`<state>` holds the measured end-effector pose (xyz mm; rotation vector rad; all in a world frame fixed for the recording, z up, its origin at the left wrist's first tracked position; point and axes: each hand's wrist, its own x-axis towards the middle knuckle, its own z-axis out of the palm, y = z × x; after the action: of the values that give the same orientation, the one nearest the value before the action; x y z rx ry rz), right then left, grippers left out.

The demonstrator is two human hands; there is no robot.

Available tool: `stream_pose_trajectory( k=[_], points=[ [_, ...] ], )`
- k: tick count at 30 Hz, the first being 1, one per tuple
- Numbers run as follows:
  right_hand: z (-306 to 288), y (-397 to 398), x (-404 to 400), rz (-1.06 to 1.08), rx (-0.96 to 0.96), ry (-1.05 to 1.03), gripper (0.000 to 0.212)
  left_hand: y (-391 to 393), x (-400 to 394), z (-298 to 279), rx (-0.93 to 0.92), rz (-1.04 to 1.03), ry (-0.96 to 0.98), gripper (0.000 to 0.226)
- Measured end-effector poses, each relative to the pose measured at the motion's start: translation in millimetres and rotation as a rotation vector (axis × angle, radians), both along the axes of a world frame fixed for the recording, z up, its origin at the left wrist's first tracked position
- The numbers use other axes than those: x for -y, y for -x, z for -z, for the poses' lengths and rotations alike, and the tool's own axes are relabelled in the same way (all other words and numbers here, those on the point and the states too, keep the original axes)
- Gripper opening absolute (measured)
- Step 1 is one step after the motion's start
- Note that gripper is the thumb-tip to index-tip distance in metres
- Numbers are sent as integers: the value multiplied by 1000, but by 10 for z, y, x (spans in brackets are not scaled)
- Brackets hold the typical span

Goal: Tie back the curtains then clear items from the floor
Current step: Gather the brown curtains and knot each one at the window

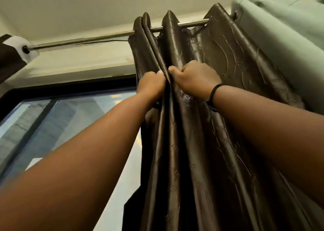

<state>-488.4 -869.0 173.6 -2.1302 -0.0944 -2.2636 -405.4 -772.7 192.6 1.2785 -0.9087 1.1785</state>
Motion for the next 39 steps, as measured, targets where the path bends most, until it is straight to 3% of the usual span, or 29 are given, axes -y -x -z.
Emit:
stream_pose_trajectory(
  k=[2,4,6,9,12,18,23,25,27,31,35,39],
  points=[
    [43,24,134,85,127,-50,71,39,-9,24,-90,112,22,70],
    [66,12,202,108,46,-128,93,78,-43,57,-119,82,3,91],
    [71,-27,184,25,-96,-163,96,61,-138,56,-93,-95,-24,86],
    [90,-93,90,-4,-114,-108,66,-4,-328,49,-9,-401,-59,48],
    [105,-142,-13,15,-81,-72,19,-76,-571,114,12,-519,-47,40],
    [14,-308,-269,15,-14,-127,16,-266,-1008,276,34,-635,-81,41],
    [-94,-501,-767,1,-92,-104,16,-444,-1260,378,83,-419,-167,77],
    [-159,-588,-1050,-15,-106,-48,8,-496,-1332,411,132,-347,-237,93],
    [-233,-656,-1393,-61,-115,34,14,-538,-1437,443,164,-304,-264,99],
    [-310,-827,-2047,-65,-168,165,27,-637,-1687,449,162,-246,-169,94],
    [-231,-890,-2260,-48,-272,195,28,-858,-1930,463,128,7,-87,91],
    [-77,-722,-2176,-28,-495,168,30,-924,-1975,473,112,115,-114,57]
  ],
)
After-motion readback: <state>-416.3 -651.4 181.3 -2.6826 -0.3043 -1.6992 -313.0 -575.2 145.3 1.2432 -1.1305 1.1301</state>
